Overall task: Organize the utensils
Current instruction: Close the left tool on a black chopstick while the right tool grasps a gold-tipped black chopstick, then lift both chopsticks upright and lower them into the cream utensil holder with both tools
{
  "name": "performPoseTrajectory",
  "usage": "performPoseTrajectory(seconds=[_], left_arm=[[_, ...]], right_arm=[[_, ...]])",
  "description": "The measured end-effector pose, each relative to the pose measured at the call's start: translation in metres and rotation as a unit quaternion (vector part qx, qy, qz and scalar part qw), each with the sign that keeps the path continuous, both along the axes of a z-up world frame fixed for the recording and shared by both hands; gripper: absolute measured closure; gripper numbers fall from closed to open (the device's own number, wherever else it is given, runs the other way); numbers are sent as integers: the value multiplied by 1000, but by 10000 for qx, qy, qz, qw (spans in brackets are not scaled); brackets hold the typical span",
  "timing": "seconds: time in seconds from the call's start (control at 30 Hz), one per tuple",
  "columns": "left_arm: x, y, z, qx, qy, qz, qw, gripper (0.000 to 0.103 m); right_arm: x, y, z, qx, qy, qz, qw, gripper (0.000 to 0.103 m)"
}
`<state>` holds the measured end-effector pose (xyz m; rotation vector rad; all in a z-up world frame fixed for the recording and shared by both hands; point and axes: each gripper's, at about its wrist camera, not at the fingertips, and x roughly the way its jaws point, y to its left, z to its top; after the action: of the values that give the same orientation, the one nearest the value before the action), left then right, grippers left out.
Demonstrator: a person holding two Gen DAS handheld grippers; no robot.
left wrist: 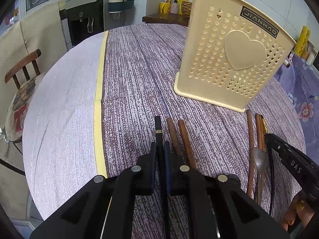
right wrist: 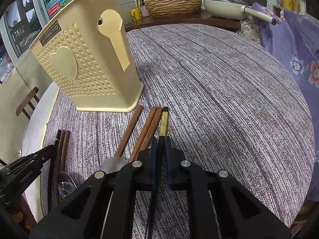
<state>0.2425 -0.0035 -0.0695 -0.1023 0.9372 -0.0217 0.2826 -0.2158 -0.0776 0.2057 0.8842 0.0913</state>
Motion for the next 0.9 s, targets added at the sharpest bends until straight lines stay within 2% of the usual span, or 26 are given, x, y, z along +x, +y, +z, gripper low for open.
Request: performPoseTrajectory(seconds=[0.17,0.37,0.73,0.9], left_arm=[[0,6,6,-101,-116,20,9999,95],[-3,11,23,-252,-351,-20,9991,95],[-22,13,78,-321,-1104,-225,9931,95],[-31,17,105,-358,-1491,-224,9879,95]], right_arm=[[-1,-4,4,261,-122,85,9995,94],[-7,-8,29,368,-494,228,9978,95],[-27,-24,90,830,-1238,561,9872,95],[-38,-31,114,834,-1549,693,9820,95]])
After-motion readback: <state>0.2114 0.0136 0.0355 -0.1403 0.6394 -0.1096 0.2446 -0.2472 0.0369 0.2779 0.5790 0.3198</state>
